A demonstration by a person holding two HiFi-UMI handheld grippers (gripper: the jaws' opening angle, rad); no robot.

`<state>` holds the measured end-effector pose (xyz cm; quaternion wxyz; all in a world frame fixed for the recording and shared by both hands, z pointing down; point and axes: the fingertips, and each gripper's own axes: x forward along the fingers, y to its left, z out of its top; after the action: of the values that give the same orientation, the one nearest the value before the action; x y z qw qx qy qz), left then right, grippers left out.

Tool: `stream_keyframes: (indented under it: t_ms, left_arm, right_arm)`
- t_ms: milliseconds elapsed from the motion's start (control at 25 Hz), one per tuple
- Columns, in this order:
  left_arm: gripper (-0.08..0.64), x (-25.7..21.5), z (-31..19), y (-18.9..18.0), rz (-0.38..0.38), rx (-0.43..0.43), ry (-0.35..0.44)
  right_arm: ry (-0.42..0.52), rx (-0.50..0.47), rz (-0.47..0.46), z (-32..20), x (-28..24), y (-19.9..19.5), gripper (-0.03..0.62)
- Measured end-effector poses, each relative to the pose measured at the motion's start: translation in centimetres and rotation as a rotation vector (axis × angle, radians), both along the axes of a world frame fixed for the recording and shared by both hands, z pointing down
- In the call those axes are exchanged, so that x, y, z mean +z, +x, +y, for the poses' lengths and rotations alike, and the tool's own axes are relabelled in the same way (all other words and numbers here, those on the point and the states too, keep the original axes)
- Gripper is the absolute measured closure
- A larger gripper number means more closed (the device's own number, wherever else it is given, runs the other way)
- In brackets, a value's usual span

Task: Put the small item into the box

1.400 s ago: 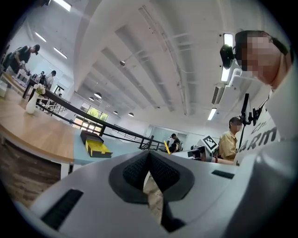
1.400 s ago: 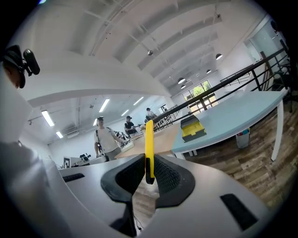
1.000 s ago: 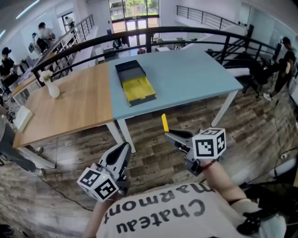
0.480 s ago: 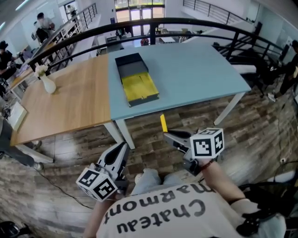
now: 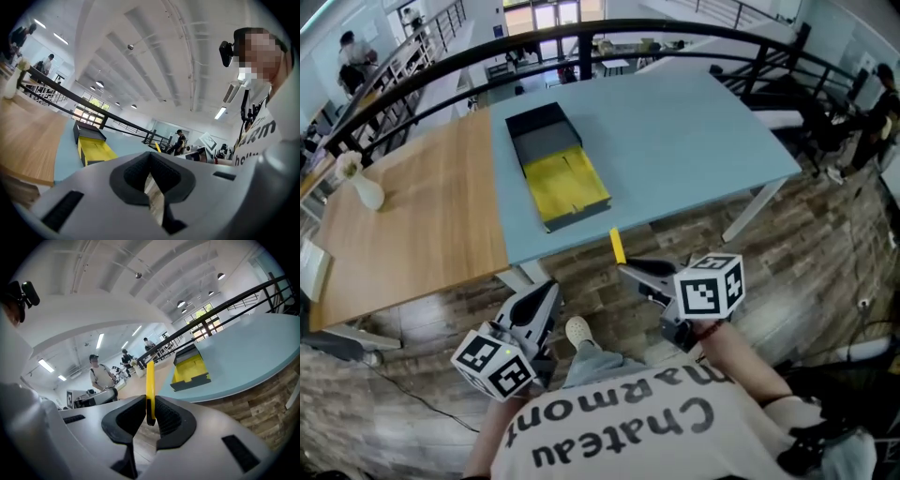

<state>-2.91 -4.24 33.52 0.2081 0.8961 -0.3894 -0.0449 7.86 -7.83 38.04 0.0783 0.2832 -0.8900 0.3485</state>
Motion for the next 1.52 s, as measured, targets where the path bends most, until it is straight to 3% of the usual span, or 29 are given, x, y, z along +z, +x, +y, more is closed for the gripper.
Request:
stream_keyframes:
  t_ms: [480, 800, 1200, 1520]
  left_arm:
    - [0.558, -2.0, -13.9, -3.5, 0.042, 0.072, 0.024]
    - [0.558, -0.2, -19.1, -6.7, 0.048, 0.089, -0.016]
    - [0.557, 2.1, -25.9, -8.8, 0.04, 0.067, -0.049]
    - [0.558, 4.5, -29.2, -8.6, 0.035, 0.097, -0.099]
  right_arm:
    - [0.0, 0.049, 0.034, -11.4, -1.3, -4.4, 0.514]
    - [-0.049, 0.049, 0.039, -17.0, 0.8, -8.3, 0.514]
    - [-0.088, 0.03, 0.081, -23.8, 3.7, -10.3, 0.514]
    - [-0.143, 0.018, 0.103, -27.5, 6.7, -12.4, 0.514]
